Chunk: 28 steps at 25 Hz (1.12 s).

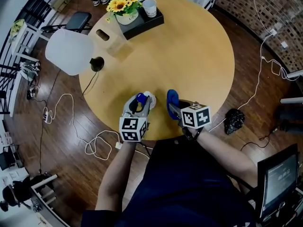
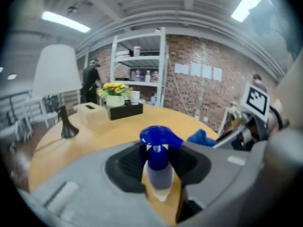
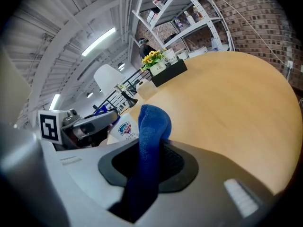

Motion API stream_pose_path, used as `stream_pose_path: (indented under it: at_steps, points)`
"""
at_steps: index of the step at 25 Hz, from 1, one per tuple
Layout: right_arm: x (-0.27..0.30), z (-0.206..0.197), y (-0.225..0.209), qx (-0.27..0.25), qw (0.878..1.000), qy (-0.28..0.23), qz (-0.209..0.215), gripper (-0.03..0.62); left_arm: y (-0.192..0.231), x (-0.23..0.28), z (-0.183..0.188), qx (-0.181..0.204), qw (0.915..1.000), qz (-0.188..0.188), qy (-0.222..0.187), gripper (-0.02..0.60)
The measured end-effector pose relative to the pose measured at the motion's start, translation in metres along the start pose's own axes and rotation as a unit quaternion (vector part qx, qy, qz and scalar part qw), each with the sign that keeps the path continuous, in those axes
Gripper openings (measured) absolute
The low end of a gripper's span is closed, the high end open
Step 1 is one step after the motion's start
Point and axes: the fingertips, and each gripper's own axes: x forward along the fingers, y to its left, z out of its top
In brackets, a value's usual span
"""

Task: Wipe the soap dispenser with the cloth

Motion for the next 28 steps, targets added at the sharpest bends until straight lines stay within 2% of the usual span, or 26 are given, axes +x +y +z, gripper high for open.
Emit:
stream_pose_path:
  at_steps: [1, 2, 3, 4, 5, 6, 7, 8, 11, 16, 18, 20, 28]
  points:
    - [0.000, 0.000, 0.001, -0.001, 1.000, 0.000, -0.001, 0.098, 0.011, -0.003, 0.000, -0.061, 0.9980, 0.017, -0.008, 0.141]
    - [0.001, -0.001, 0.003, -0.003, 1.000, 0.000, -0.001, 0.098, 0.024, -0.007, -0.005, -0.128, 0.9909, 0.038, -0.014, 0.141]
    - [0.003, -0.001, 0.005, -0.006, 1.000, -0.001, 0.001, 0.097, 0.038, -0.012, -0.013, -0.199, 0.9780, 0.060, -0.020, 0.141]
    - [0.006, -0.001, 0.009, -0.009, 1.000, -0.002, 0.004, 0.098, 0.050, -0.017, -0.024, -0.270, 0.9593, 0.079, -0.026, 0.141]
    - [0.009, 0.000, 0.014, -0.015, 1.000, -0.005, 0.008, 0.098, 0.058, -0.022, -0.037, -0.335, 0.9372, 0.092, -0.033, 0.141]
    - [0.012, 0.001, 0.020, -0.022, 1.000, -0.008, 0.014, 0.098, 0.062, -0.026, -0.047, -0.388, 0.9158, 0.097, -0.040, 0.141]
    - [0.016, 0.003, 0.028, -0.032, 0.999, -0.011, 0.023, 0.098, 0.063, -0.029, -0.056, -0.424, 0.8992, 0.098, -0.046, 0.141]
    - [0.020, 0.004, 0.037, -0.045, 0.998, -0.014, 0.033, 0.097, 0.063, -0.033, -0.061, -0.445, 0.8889, 0.098, -0.051, 0.141]
    - [0.034, 0.001, 0.070, -0.092, 0.993, -0.009, 0.071, 0.097, 0.052, -0.041, -0.074, -0.474, 0.8740, 0.093, -0.052, 0.141]
    - [0.058, -0.031, 0.121, -0.181, 0.976, 0.025, 0.117, 0.097, 0.038, -0.054, -0.094, -0.531, 0.8388, 0.099, -0.071, 0.141]
    - [0.060, -0.039, 0.120, -0.213, 0.970, 0.034, 0.108, 0.097, 0.039, -0.057, -0.100, -0.543, 0.8306, 0.100, -0.076, 0.140]
    - [0.059, -0.042, 0.105, -0.222, 0.970, 0.039, 0.087, 0.097, 0.040, -0.058, -0.101, -0.544, 0.8305, 0.096, -0.074, 0.140]
    - [0.043, -0.046, 0.004, -0.150, 0.987, 0.054, -0.008, 0.095, 0.043, -0.054, -0.104, -0.540, 0.8325, 0.096, -0.076, 0.138]
